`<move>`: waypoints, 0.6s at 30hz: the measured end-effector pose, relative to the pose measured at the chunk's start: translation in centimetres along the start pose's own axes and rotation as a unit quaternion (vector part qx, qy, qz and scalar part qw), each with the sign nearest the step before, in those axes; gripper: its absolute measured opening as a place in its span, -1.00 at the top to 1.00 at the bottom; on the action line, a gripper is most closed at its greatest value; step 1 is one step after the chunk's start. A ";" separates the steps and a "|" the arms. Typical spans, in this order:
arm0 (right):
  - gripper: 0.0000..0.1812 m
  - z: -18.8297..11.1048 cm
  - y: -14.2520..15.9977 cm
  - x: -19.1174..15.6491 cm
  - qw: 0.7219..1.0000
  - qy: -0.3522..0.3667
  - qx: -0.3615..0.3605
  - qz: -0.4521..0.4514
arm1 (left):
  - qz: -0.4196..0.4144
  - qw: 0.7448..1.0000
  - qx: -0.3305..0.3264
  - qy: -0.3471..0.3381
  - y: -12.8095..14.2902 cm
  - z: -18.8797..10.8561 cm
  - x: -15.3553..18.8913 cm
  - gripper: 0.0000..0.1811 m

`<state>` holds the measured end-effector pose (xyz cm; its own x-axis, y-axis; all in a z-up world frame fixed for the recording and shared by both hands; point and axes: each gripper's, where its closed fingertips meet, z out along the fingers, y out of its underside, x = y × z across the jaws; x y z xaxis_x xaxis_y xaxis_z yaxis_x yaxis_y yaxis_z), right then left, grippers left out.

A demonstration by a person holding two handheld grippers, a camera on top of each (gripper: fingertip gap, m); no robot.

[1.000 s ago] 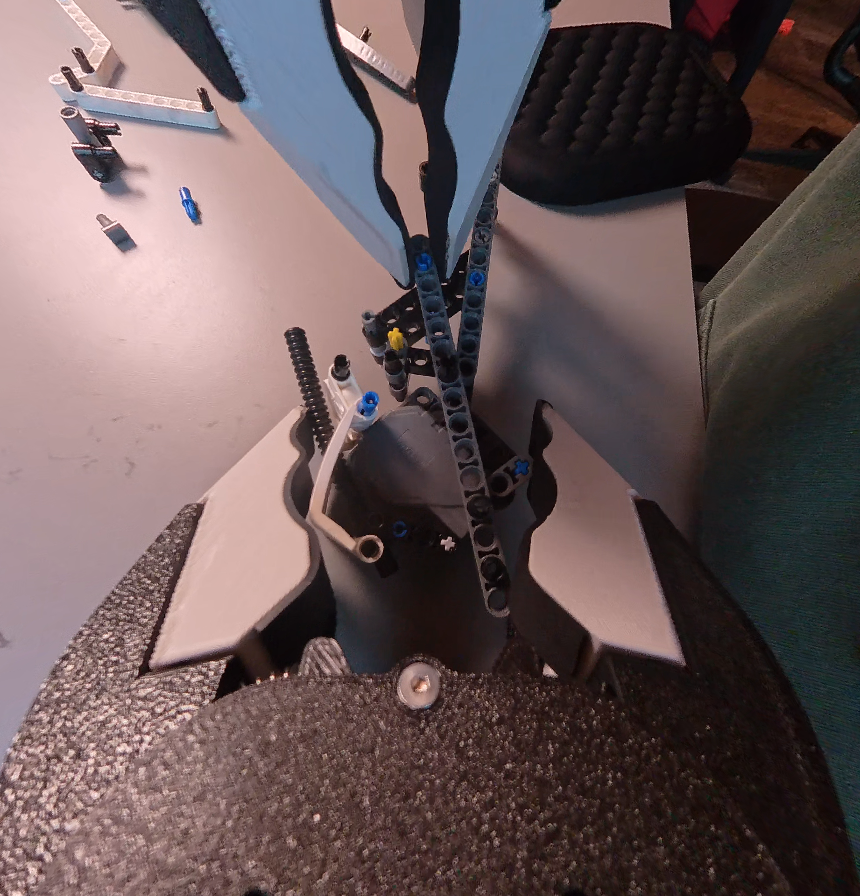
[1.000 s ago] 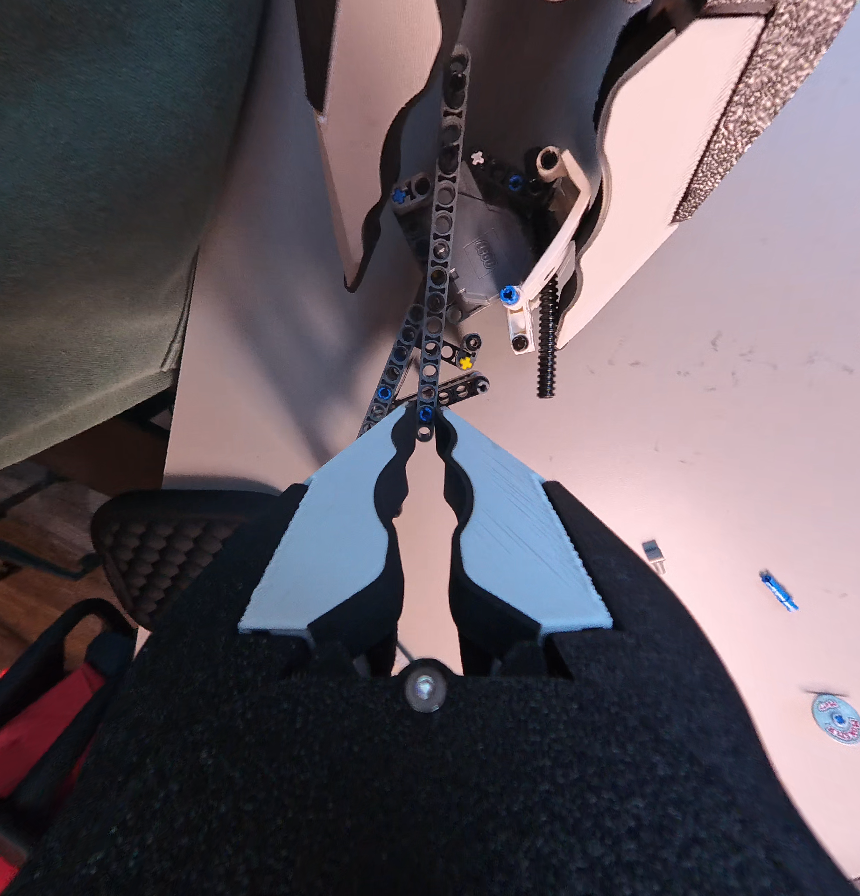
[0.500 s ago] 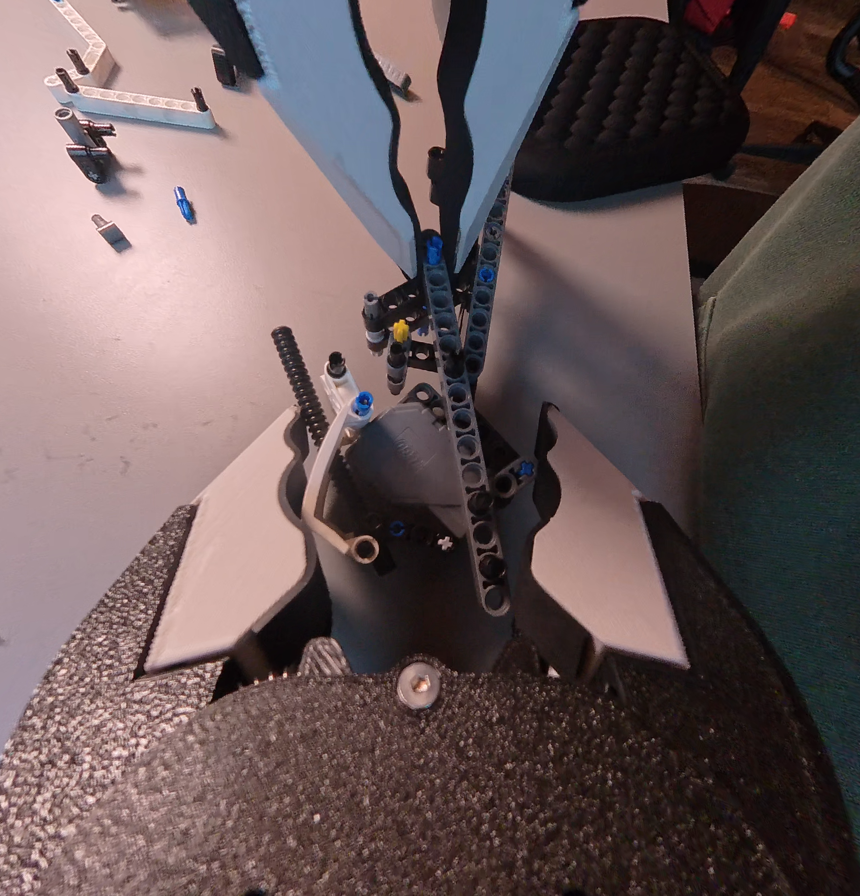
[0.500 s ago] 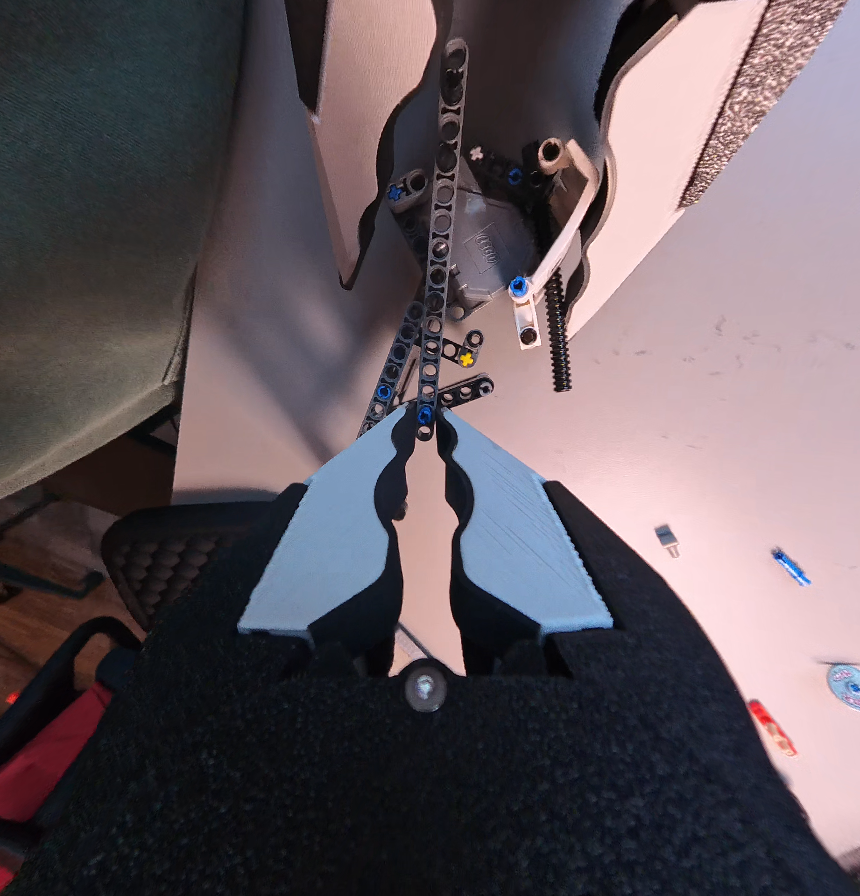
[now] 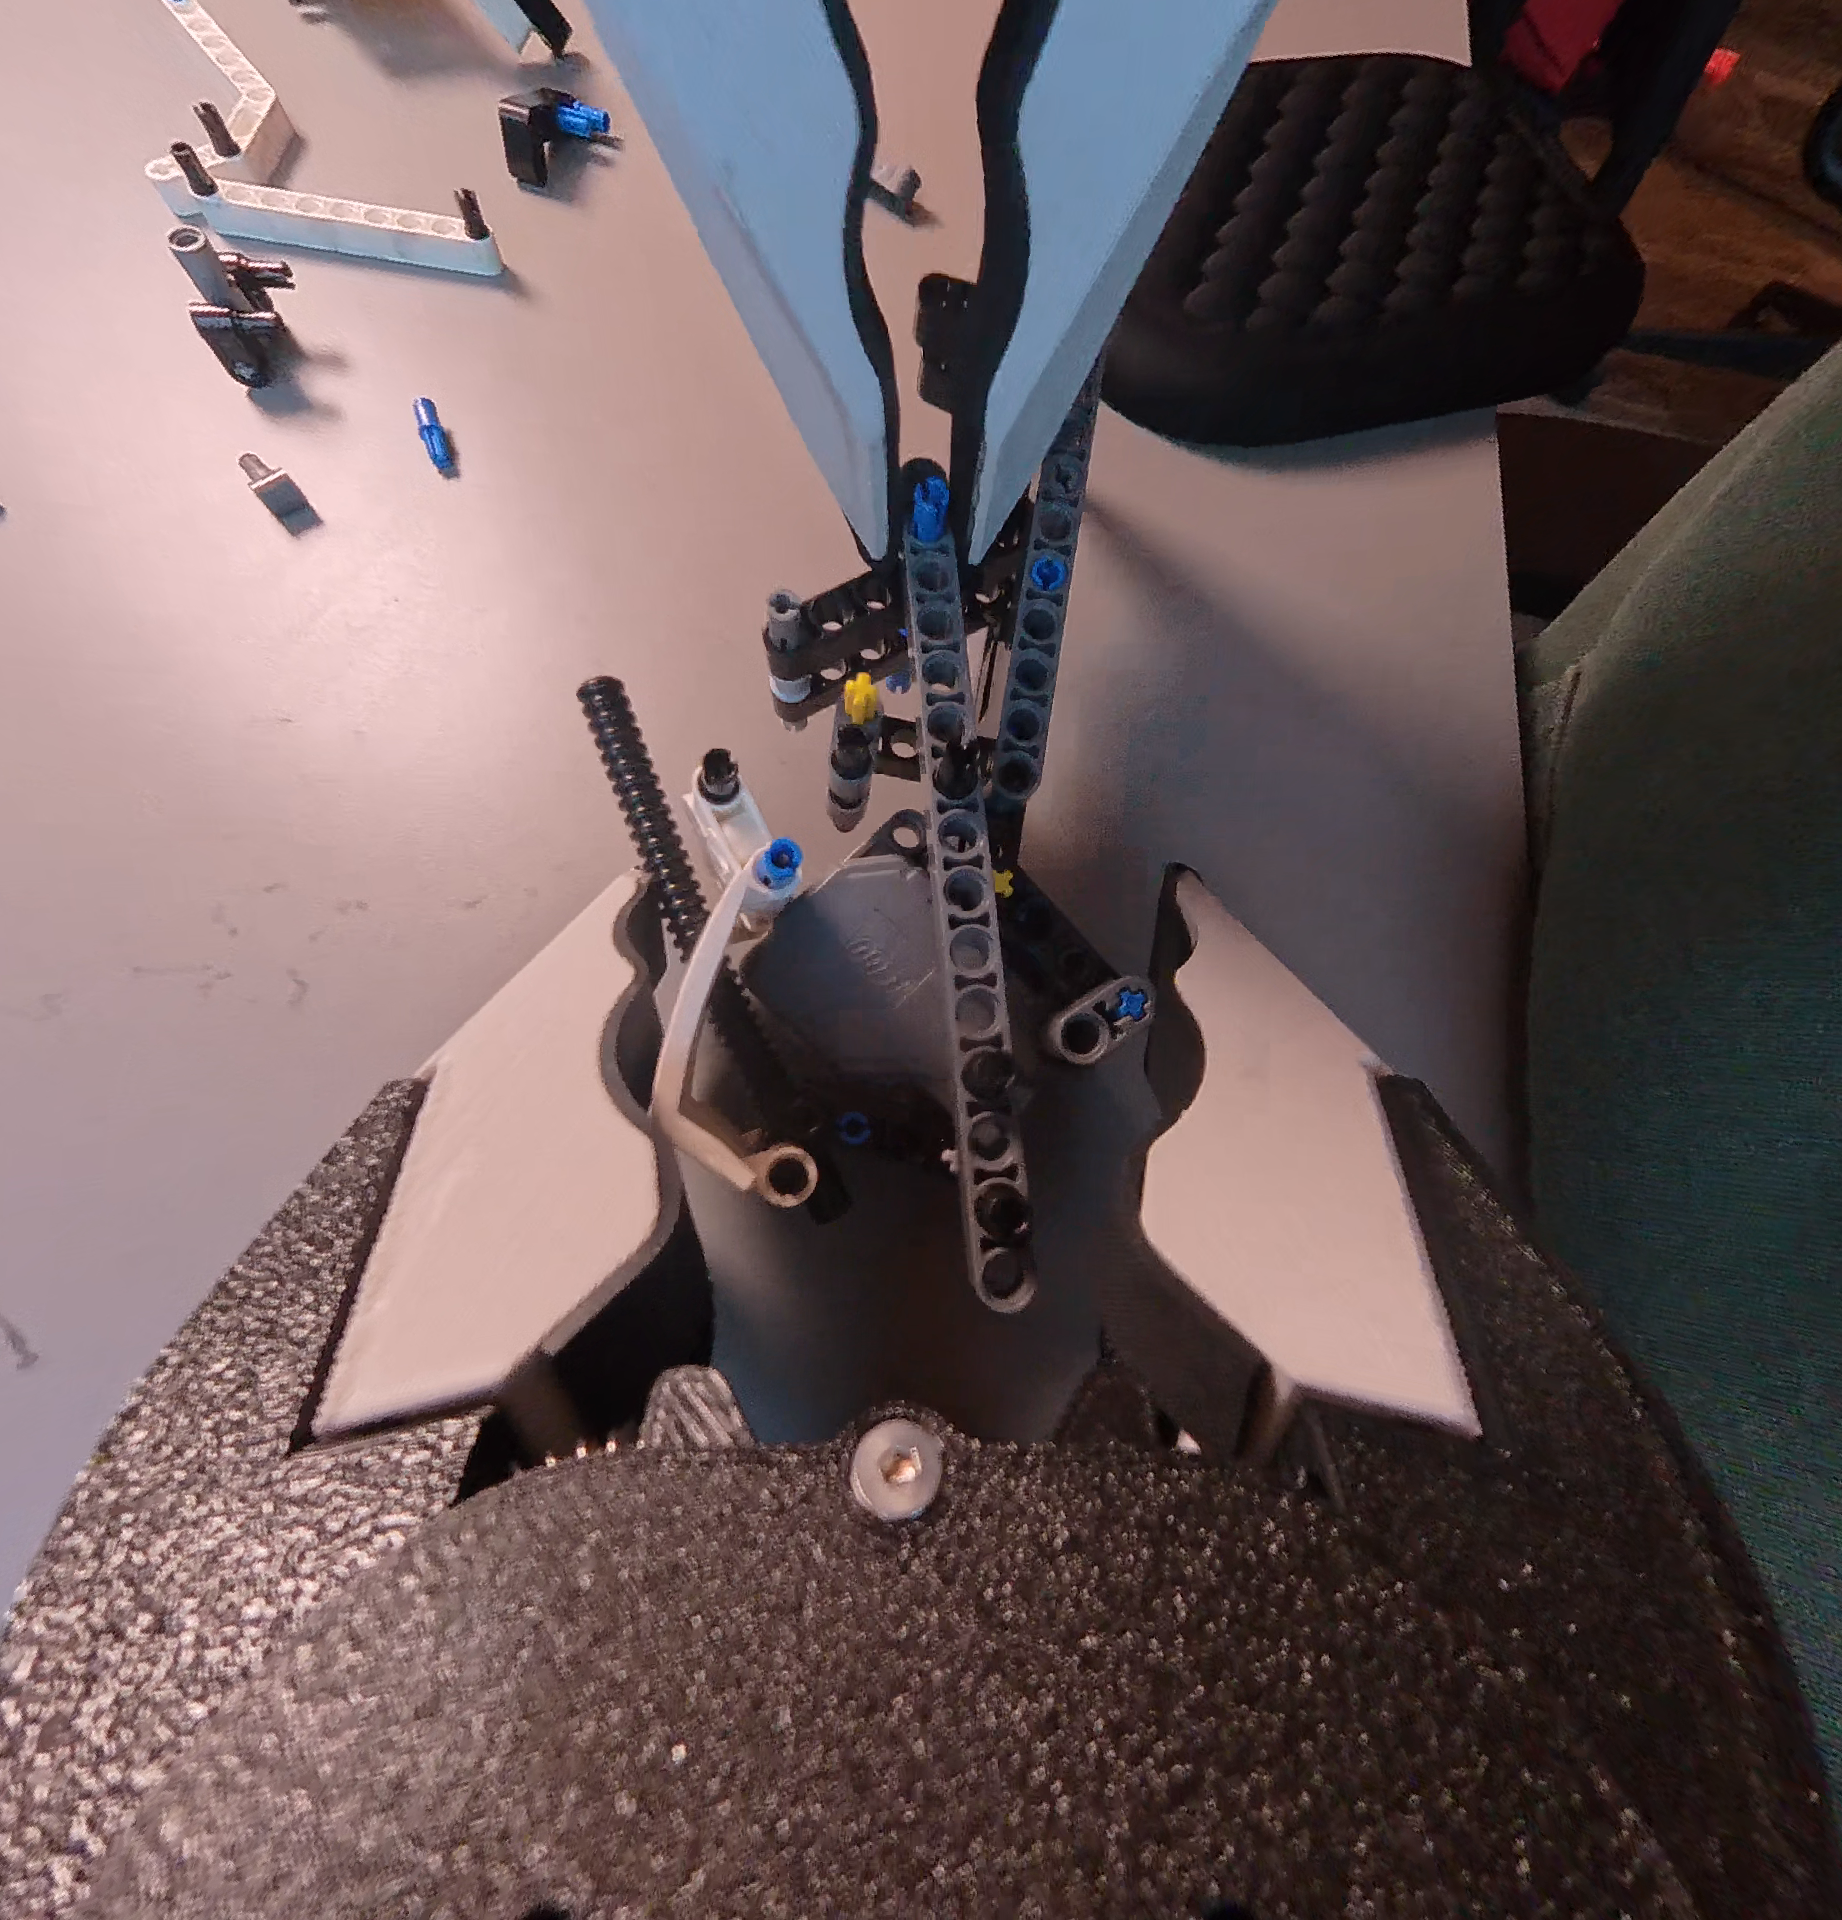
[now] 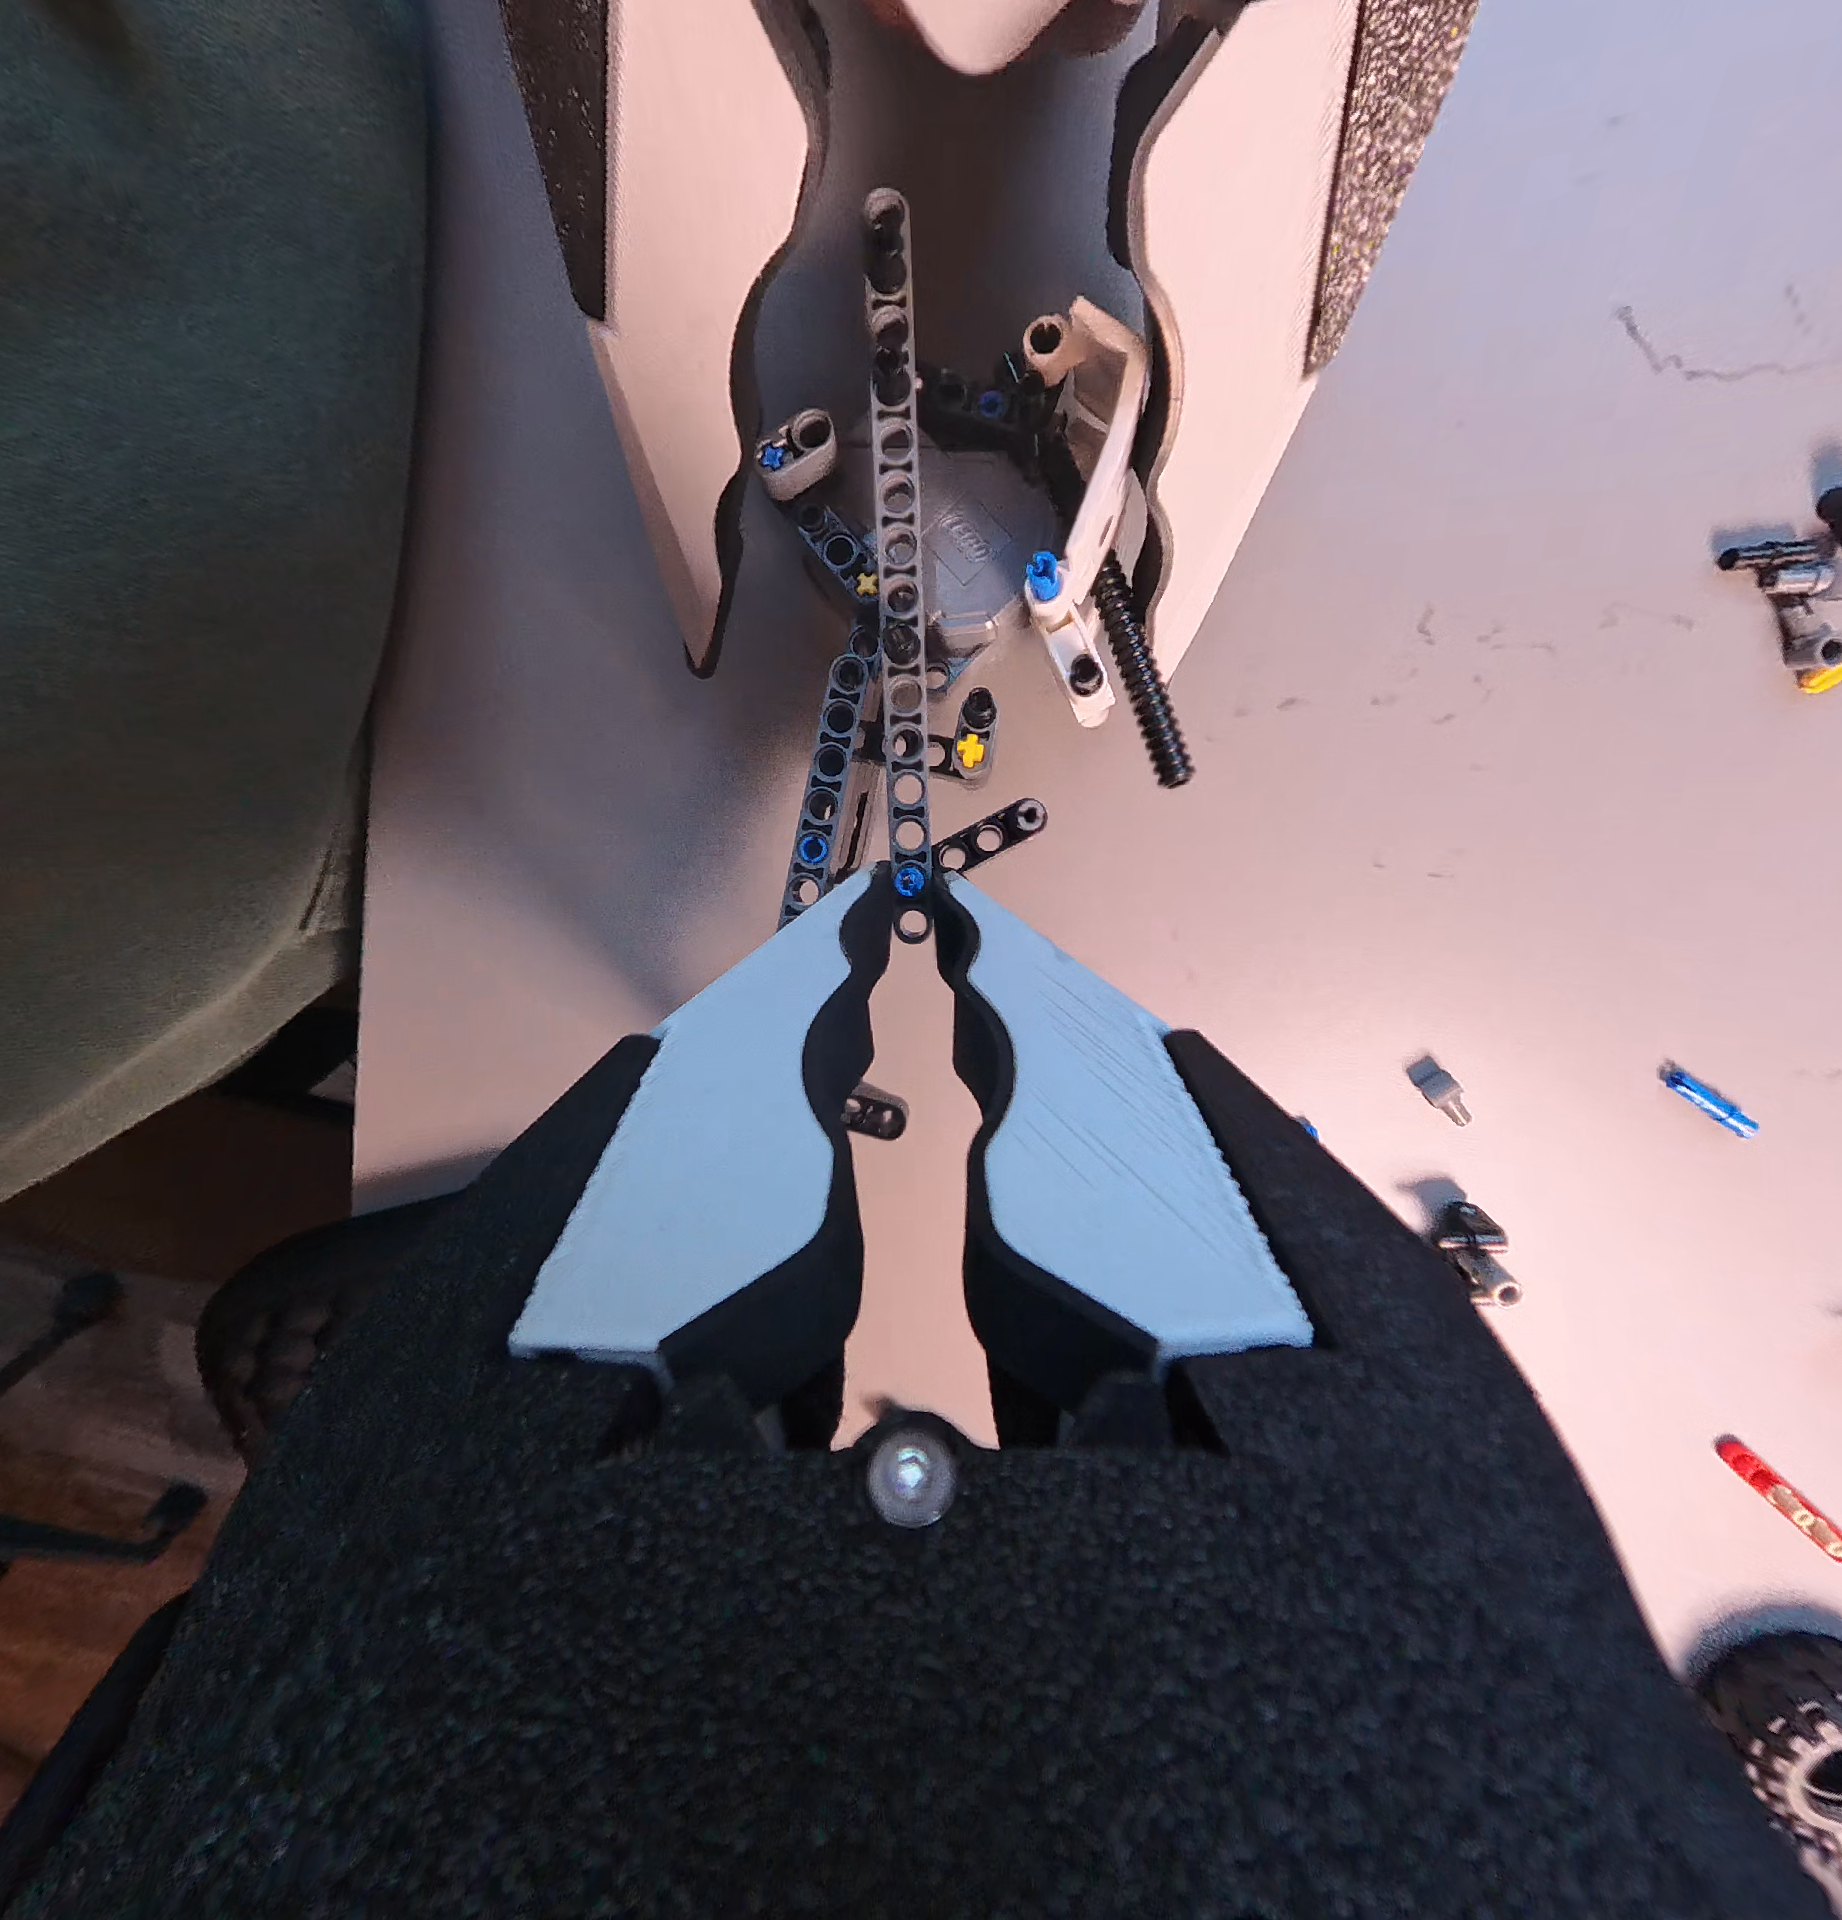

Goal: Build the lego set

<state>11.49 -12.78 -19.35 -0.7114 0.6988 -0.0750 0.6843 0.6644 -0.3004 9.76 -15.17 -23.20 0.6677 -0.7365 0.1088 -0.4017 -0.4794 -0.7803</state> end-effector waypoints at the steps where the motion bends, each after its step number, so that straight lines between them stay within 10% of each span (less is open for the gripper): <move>1: 0.92 0.1 0.1 0.1 1.000 0.004 0.002 0.003 | -0.002 1.000 0.000 -0.002 0.0 0.0 -0.1 -0.04; 18: 0.93 -1.1 0.1 0.9 0.991 0.054 0.112 0.049 | -0.046 0.999 0.001 -0.030 -0.1 0.0 -1.1 -0.09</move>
<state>11.06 -11.79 -18.36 -0.6140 0.7892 -0.0157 0.6878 0.5251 -0.5012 9.12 -14.32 -23.22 0.7376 -0.6601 0.1425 -0.3360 -0.5418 -0.7704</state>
